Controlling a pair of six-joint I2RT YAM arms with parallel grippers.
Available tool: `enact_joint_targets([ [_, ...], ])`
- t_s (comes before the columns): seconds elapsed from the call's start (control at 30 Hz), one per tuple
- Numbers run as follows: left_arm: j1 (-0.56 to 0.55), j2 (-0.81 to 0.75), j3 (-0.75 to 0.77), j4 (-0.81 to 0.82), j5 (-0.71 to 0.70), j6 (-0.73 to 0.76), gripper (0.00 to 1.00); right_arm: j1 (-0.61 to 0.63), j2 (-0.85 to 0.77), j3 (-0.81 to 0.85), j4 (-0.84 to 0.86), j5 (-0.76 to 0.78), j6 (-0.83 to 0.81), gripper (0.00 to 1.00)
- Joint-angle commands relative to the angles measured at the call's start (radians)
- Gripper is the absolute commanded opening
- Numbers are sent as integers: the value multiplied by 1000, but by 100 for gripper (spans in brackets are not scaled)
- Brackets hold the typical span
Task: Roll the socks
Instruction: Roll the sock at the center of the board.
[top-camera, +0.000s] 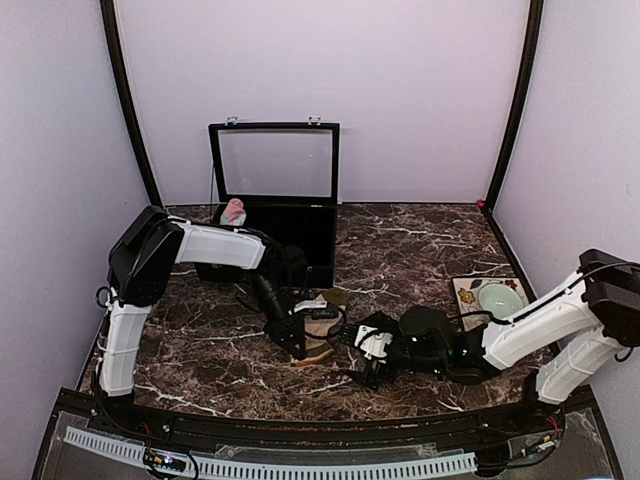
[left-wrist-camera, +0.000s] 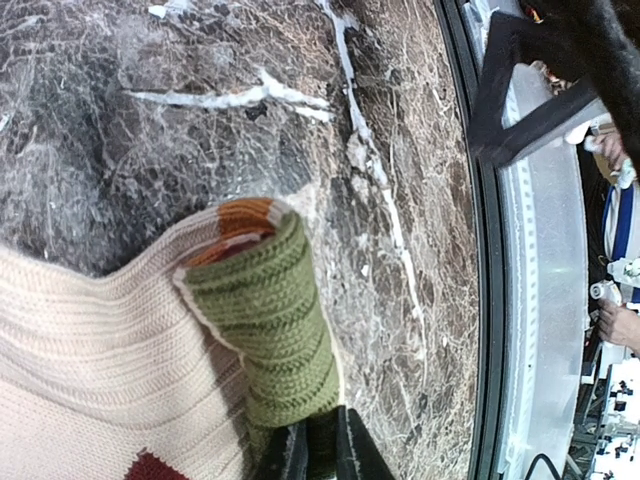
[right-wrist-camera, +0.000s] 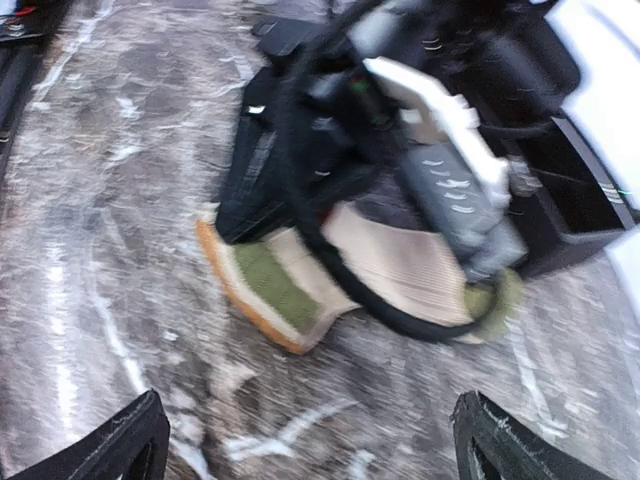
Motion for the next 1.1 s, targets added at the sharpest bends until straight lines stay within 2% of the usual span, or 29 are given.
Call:
enact_joint_targets([
  [0.0,-3,157,-52,49,-211,21,15,19,-52,-68,198,338,-2,99],
  [0.1,14,185,-17,-8,-139,37,14,-28,-77,-109,224,131,93,99],
  [0.17,26,198,1,-38,-87,47,14,-31,-91,-118,230,62,73,99],
  [0.23,31,208,13,-74,-56,63,14,-22,-88,-122,219,56,24,99],
  [0.33,32,234,44,-126,-40,79,15,40,-49,-59,63,155,-88,92],
  [0.4,34,248,61,-139,-40,79,15,55,-34,-30,7,222,-91,83],
  [0.43,38,252,67,-142,-39,78,16,52,-44,-31,1,210,-83,83],
  [0.6,50,271,84,-158,-33,81,17,42,-79,-12,-43,-19,-79,83],
  [0.77,52,290,103,-152,-42,58,16,49,42,128,-158,-214,-129,66],
  [0.87,52,294,118,-158,-41,47,17,49,111,191,-175,-274,-167,59],
  [1.07,53,309,147,-175,-49,47,17,45,223,285,-198,-276,-265,57],
])
